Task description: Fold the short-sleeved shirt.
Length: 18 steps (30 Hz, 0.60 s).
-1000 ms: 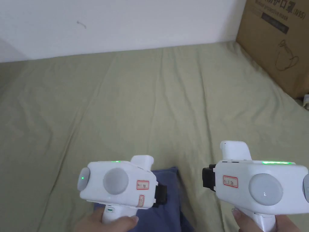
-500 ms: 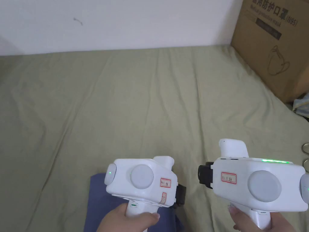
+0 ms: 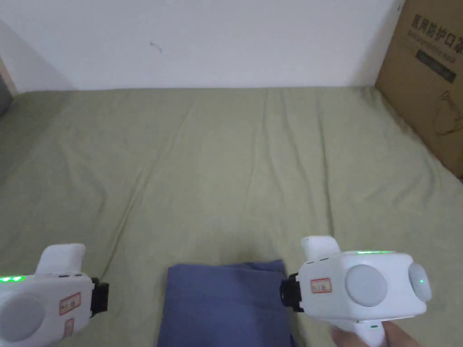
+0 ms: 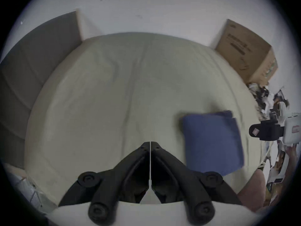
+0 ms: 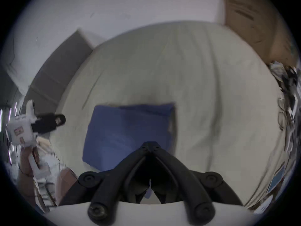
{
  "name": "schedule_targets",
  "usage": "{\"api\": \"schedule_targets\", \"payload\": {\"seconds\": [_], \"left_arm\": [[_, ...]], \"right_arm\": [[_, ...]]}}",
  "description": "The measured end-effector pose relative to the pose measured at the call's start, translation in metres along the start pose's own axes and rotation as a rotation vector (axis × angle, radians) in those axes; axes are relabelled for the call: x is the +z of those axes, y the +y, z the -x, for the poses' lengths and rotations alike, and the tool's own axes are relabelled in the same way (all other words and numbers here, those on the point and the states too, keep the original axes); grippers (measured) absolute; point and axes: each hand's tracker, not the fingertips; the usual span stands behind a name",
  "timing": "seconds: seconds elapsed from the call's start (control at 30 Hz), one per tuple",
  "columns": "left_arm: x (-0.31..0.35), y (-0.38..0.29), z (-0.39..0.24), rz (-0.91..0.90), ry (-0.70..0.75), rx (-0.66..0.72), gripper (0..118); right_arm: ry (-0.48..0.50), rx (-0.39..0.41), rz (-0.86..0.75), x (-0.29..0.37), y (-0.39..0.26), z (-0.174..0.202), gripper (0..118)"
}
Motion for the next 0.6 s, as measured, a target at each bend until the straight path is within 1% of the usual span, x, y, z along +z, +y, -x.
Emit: {"api": "schedule_targets", "payload": {"seconds": [0.03, 0.07, 0.1, 0.23, 0.3, 0.33, 0.37, 0.4, 0.43, 0.47, 0.5, 0.53, 0.57, 0.6], "left_arm": [[-0.002, -0.005, 0.007, 0.005, 0.011, 0.009, 1], [-0.006, -0.010, 0.012, 0.011, 0.008, 0.029, 1], [-0.008, -0.013, 0.017, 0.018, -0.007, 0.062, 1], [-0.028, -0.021, 0.038, 0.080, -0.171, 0.253, 2], [-0.041, -0.021, 0.049, 0.116, -0.264, 0.350, 2], [-0.046, -0.021, 0.053, 0.117, -0.336, 0.395, 6], [-0.052, -0.021, 0.058, 0.107, -0.425, 0.427, 15], [-0.058, -0.021, 0.062, 0.099, -0.507, 0.450, 15], [-0.066, -0.022, 0.066, 0.098, -0.589, 0.476, 20], [-0.073, -0.023, 0.066, 0.115, -0.644, 0.479, 34], [-0.081, -0.024, 0.066, 0.124, -0.696, 0.482, 68], [-0.090, -0.025, 0.064, 0.141, -0.745, 0.478, 94], [-0.099, -0.027, 0.062, 0.158, -0.790, 0.486, 113], [-0.105, -0.029, 0.058, 0.170, -0.846, 0.486, 118]], "right_arm": [[-0.041, 0.040, 0.031, -0.012, 0.000, 0.008, 0], [-0.045, 0.063, 0.042, -0.021, 0.001, 0.011, 0], [-0.028, 0.062, 0.049, -0.029, 0.001, 0.012, 0], [-0.032, -0.004, 0.107, -0.050, 0.004, -0.004, 0], [0.004, -0.038, 0.105, -0.047, 0.005, -0.013, 0], [0.007, -0.046, 0.106, -0.045, 0.005, -0.016, 0], [0.002, -0.047, 0.108, -0.043, 0.004, -0.019, 0], [-0.003, -0.048, 0.110, -0.042, 0.004, -0.021, 0], [-0.006, -0.049, 0.113, -0.042, 0.003, -0.024, 0], [-0.006, -0.056, 0.115, -0.042, 0.002, -0.025, 0], [-0.003, -0.066, 0.115, -0.042, 0.001, -0.026, 0], [-0.002, -0.074, 0.114, -0.043, 0.001, -0.025, 0], [-0.003, -0.078, 0.112, -0.043, 0.000, -0.025, 0], [-0.005, -0.077, 0.111, -0.043, 0.000, -0.024, 0]]}}
